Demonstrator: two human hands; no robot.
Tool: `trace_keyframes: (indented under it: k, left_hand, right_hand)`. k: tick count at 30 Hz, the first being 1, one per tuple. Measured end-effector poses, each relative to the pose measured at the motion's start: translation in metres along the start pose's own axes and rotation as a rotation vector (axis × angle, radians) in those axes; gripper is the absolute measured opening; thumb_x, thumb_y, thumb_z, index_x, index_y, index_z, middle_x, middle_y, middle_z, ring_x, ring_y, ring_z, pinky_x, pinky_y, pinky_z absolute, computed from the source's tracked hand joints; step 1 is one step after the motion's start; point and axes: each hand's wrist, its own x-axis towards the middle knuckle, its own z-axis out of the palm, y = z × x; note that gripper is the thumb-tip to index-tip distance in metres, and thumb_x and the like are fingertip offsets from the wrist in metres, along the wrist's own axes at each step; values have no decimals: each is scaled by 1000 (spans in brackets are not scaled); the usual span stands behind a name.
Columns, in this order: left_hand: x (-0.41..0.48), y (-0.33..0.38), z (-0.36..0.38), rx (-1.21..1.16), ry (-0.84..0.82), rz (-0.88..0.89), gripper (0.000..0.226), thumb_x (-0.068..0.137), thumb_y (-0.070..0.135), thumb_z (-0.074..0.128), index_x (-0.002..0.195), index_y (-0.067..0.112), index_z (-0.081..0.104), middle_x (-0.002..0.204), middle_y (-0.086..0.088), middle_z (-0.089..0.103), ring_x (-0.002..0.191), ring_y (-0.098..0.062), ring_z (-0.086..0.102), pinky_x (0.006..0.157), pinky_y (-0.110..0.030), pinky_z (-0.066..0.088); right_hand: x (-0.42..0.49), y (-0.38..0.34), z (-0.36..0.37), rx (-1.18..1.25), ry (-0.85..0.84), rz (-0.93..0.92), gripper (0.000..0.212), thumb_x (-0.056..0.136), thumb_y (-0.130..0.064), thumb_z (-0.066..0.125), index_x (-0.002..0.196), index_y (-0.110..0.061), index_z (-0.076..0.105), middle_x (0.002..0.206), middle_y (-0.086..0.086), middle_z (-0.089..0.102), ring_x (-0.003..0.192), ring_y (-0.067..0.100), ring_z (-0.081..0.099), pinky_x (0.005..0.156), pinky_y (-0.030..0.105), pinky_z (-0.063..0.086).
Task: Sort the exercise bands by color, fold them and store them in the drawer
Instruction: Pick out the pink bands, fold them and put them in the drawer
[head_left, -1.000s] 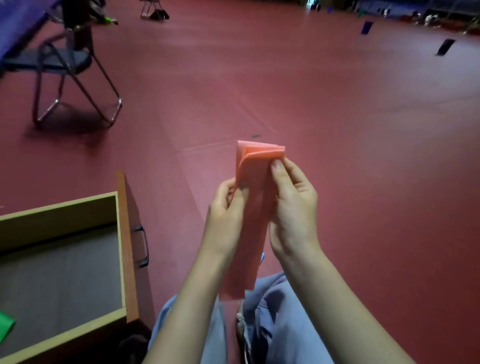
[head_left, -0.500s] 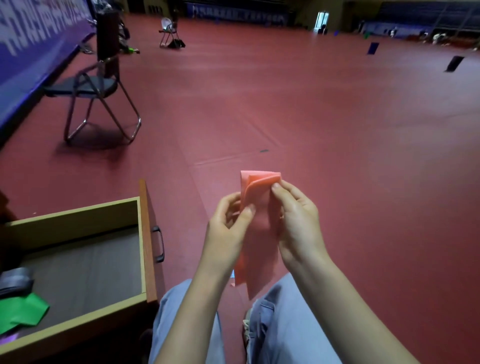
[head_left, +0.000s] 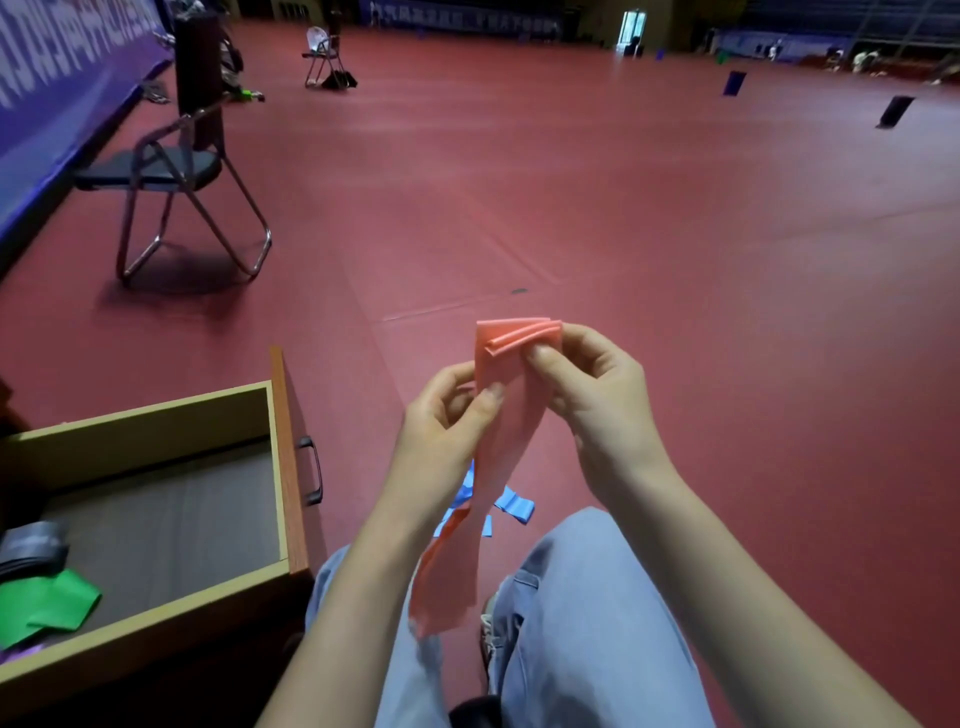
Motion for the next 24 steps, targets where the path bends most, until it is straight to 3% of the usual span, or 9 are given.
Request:
trace_keyframes:
  k: [4,7,9,11,14,18,24]
  left_hand:
    - [-10,-7,-4,95,-100,-130,19,90,10,51,80,20,65,59,13,67,58,0,60,57,-15,50]
    - [-11,-8,-5,119,-41,-168,28,91,5,48,72,19,64,53,14,65,54,1,56,55,-15,48]
    - [-8,-8,-8,124,26,-198,32,91,5,47,66,18,64,51,10,64,56,-8,56,56,-23,47]
    - [-5,-7,-11,96,70,-230,27,89,8,51,67,16,66,53,6,64,57,-13,55,55,-25,45]
    - [-5,-2,-15,4,45,-293,13,85,11,57,83,12,70,54,5,67,48,-3,58,47,-13,45]
    - [-4,-3,-20,-110,24,-373,22,88,5,48,86,11,69,64,1,72,56,-7,66,52,-16,53]
    - [-3,-2,-18,-369,-18,-437,31,90,5,35,91,3,67,77,-11,73,67,-18,69,61,-26,58]
  right_hand:
    - [2,-1,0,17,4,-24,22,81,0,59,73,-20,63,67,-10,62,69,7,54,67,24,46]
    - [-1,0,-1,-7,-93,-110,24,77,1,60,72,-23,63,61,-14,63,64,-2,54,63,15,46]
    - [-4,2,-5,-15,-207,-168,22,74,-2,60,73,-24,62,63,-17,65,64,-6,57,65,10,46]
    - [-7,5,-12,-55,-343,-202,16,72,-10,65,75,-26,65,74,-16,66,74,-4,60,73,11,47]
    - [-13,16,-20,-305,-421,-236,13,70,-23,68,74,-36,67,97,-13,58,96,-1,56,90,15,43]
    - [-21,34,-25,-508,-407,-258,11,71,-11,64,76,-20,68,112,-11,49,106,-10,45,88,1,33]
    - [-23,53,-27,-509,-355,-207,12,72,-11,66,75,-22,69,120,-12,45,110,4,49,91,7,37]
